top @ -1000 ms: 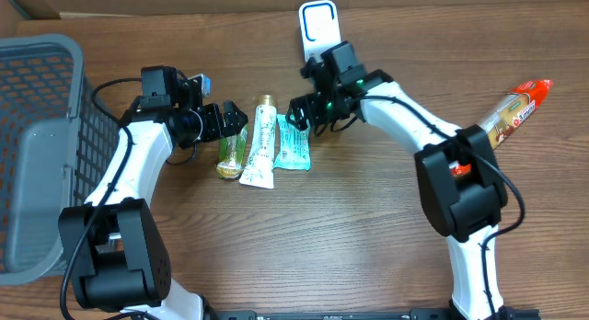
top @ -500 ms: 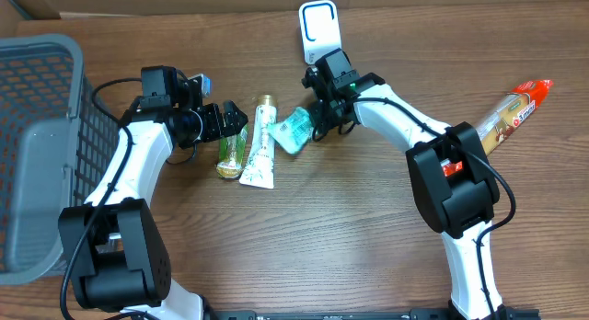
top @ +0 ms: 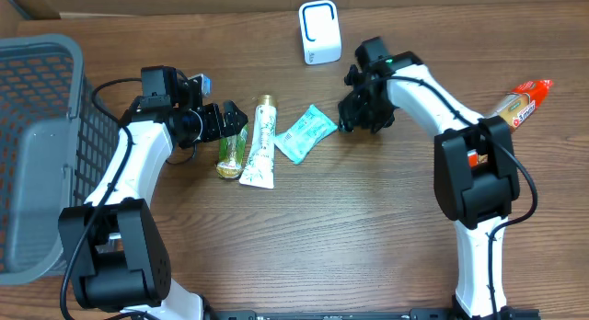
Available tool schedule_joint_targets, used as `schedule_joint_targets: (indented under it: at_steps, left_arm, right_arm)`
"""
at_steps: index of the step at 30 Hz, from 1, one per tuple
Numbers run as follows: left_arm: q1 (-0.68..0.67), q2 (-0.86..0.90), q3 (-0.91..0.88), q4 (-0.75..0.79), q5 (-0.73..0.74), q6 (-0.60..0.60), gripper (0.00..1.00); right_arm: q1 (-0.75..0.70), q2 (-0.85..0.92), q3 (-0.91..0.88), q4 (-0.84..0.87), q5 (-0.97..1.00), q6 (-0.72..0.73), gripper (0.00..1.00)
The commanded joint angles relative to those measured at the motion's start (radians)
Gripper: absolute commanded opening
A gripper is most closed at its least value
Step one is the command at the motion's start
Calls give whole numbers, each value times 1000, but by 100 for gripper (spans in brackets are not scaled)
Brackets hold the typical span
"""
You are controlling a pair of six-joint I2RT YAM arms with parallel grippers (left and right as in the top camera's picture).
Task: Scan the item barcode
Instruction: 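Reach the right gripper to the mint-green packet and grasp it, then lift the mint-green packet up toward the white scanner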
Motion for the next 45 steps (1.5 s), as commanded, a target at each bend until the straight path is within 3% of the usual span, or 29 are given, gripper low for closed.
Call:
schedule_joint_targets:
  at_steps: [1,7,14,34,38,45]
  left_arm:
    - [5,1,13,0,0,8,100]
    - [5,1,13,0,0,8,100]
    - [5,1,13,0,0,8,100]
    - [5,1,13,0,0,8,99]
    - [5,1,13,0,0,8,100]
    - [5,1,13,0,0,8,100]
  right_arm:
    - [1,-13,27,46,-163,-90,75]
    - [20,-12,27,137,-79,-351,82]
    - [22,-12,27,200,-76,-522,84]
    - [80,79,20,248,-221,-467,84]
    - [80,109,8,246,-207,-423,72]
    - [81,110,-3,204,-207,-326,21]
